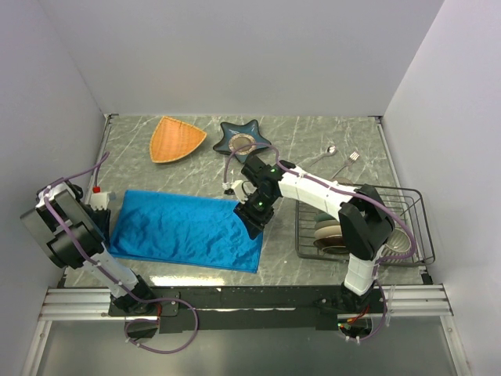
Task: Fold the napkin into a case and place the utensils inside
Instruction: Fold and flatten the napkin at the center of the board.
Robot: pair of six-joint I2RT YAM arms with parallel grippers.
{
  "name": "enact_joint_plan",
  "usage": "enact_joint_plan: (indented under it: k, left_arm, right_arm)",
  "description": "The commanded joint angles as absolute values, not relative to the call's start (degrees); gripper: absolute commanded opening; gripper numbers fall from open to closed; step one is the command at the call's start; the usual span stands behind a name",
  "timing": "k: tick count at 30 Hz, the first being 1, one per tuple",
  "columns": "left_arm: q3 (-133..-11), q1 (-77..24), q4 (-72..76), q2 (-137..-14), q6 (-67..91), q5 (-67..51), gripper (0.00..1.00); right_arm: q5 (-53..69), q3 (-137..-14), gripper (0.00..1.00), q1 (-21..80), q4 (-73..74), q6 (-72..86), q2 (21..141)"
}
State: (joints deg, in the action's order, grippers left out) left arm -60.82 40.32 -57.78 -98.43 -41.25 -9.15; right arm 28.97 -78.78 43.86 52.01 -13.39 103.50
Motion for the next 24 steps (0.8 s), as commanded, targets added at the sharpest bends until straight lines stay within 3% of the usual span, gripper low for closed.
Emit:
enact_joint_plan:
  k: [1,16,20,24]
  left_arm:
    - [-62.14,40.69,-58.8,-98.88,-41.4,-9.84,0.27]
    - [-61.35,40.69,-58.8,-99.14,-42.01,-10.02,0.2]
    - [-61.61,40.69,-58.89,-99.05,-42.27,-10.02,0.11]
    - [-61.88,40.69,-59.5,-98.96,-42.45,-10.28,0.1]
  right_arm:
    - [28.74,-81.21,0.51,43.95,52.56,-14.24,104.06]
    - [28.21,-81.21,0.51,44.03,52.82,-14.5,104.06]
    - [28.13,-81.12,0.51,43.95,52.56,-14.24,103.97]
    - [28.13,-81.73,0.51,44.03,52.65,-14.06,104.15]
